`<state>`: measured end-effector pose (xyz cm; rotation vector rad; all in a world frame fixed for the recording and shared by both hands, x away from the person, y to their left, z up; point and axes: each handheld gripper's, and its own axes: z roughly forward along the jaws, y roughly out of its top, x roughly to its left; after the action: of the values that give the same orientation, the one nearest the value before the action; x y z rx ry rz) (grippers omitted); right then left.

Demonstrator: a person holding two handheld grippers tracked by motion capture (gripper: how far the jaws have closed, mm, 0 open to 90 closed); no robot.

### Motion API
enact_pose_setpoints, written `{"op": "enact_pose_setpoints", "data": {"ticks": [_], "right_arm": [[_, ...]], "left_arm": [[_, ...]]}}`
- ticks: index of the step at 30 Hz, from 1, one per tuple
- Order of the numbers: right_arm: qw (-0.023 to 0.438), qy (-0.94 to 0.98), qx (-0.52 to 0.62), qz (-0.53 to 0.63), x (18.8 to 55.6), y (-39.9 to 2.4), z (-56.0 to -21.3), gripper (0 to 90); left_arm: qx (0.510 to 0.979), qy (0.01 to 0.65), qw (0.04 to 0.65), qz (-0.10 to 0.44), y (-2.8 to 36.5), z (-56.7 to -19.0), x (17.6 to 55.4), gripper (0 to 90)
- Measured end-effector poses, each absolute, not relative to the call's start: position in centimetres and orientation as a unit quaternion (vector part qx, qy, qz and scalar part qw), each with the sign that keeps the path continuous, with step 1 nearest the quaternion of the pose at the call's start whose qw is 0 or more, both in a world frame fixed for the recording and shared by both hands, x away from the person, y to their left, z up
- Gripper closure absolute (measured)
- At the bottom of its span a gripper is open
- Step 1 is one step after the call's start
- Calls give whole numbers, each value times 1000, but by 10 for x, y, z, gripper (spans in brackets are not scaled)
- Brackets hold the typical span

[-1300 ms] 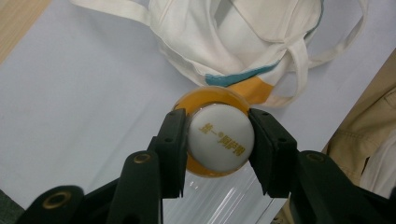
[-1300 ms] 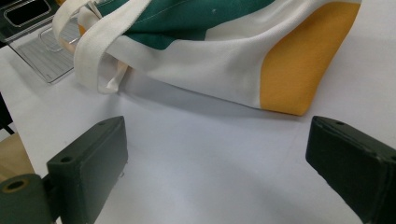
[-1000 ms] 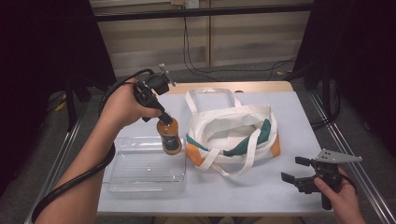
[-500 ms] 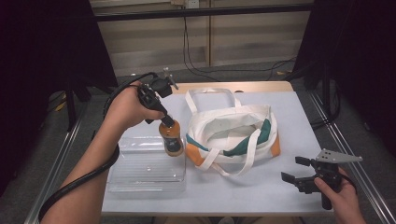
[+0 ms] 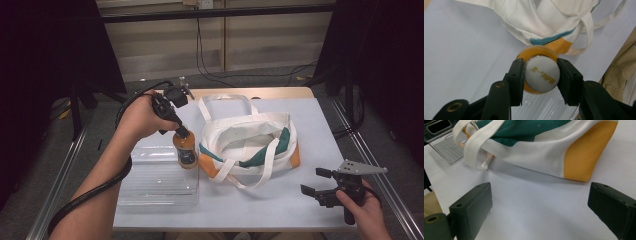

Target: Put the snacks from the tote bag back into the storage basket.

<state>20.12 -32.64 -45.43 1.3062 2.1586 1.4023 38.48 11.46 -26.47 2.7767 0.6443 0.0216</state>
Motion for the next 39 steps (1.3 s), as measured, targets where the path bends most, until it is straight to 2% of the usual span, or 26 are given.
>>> {"op": "enact_pose_setpoints", "data": {"ticks": [39], "right_arm": [[126,741,450,482,201,-327,-454,55]], "left_arm": [[968,207,143,-5,112,-289,390,591]]}}
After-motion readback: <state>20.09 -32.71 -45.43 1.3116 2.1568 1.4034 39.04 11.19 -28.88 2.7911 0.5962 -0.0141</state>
